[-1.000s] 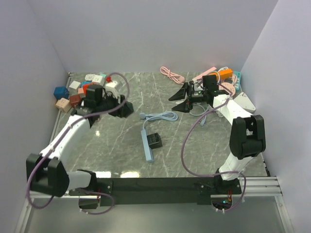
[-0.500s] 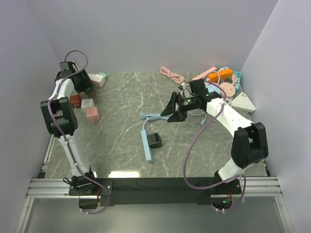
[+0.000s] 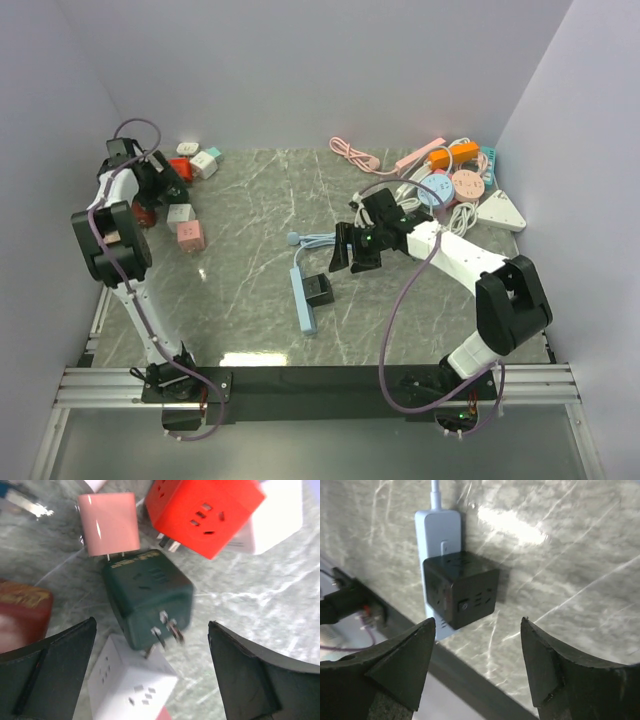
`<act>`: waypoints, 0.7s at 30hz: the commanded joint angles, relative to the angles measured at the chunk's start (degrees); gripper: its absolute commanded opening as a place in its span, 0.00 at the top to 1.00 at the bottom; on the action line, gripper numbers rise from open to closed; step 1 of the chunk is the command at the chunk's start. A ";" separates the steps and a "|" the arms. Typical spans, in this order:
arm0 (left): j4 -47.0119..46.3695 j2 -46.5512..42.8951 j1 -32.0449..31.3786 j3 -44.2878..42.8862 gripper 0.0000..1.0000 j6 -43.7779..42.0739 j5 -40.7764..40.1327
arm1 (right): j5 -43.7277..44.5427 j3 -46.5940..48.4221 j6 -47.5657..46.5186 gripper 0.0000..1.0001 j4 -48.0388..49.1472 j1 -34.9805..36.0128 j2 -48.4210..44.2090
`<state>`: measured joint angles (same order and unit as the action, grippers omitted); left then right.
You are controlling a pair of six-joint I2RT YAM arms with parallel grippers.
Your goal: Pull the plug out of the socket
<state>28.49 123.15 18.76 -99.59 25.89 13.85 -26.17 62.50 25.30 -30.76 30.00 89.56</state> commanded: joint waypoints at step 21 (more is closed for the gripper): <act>-11.88 -50.28 -18.41 48.06 0.01 12.95 21.14 | -8.62 -17.94 5.37 0.05 40.33 4.37 5.36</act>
<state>20.40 77.34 0.86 -54.96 35.77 34.41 -31.99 45.63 28.36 1.78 33.93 93.67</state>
